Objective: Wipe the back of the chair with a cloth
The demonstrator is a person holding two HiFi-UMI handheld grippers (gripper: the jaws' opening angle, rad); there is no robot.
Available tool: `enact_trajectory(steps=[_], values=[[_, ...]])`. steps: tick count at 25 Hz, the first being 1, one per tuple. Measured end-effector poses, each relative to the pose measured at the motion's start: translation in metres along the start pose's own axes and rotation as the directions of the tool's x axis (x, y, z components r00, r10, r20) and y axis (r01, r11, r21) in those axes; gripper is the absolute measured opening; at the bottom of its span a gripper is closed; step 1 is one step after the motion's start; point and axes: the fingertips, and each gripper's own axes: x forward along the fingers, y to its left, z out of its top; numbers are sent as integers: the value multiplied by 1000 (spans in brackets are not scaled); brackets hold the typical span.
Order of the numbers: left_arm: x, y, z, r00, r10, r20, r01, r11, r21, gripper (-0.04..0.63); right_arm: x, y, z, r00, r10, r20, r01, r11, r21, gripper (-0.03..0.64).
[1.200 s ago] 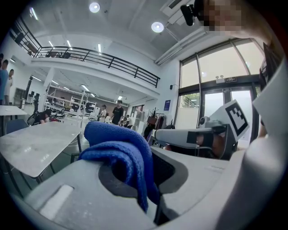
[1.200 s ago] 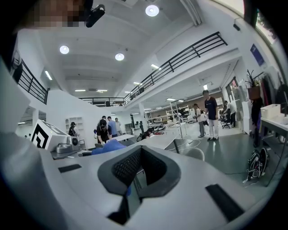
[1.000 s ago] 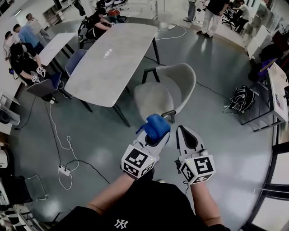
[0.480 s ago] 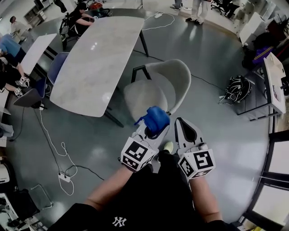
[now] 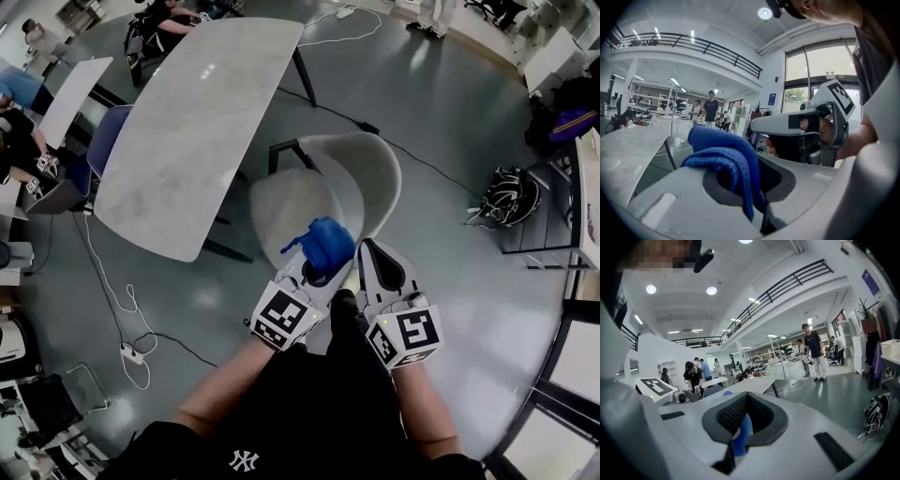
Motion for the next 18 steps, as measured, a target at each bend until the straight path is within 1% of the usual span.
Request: enact_trajectory(steps=[4, 9, 13, 16, 18], values=[[46, 34, -5, 998, 50, -44, -51, 998, -26, 60, 36, -41, 3, 998, 52, -36, -52, 999, 1, 13], [102, 75, -18, 989, 109, -103, -118, 990, -76, 60, 71, -96, -4, 991, 106, -81, -104, 994, 18, 14], [141, 113, -46, 982, 112, -151, -128, 986, -103, 60, 103, -124, -20, 985, 127, -118, -125, 992, 26, 13], [176, 143, -66, 982, 108, -154, -127, 984, -123, 60, 129, -142, -37, 982, 124, -140, -120, 992, 33, 14], [196, 165, -81, 981, 117, -155, -141, 977, -157, 60, 146, -151, -49, 982, 114, -147, -112, 993, 23, 14]])
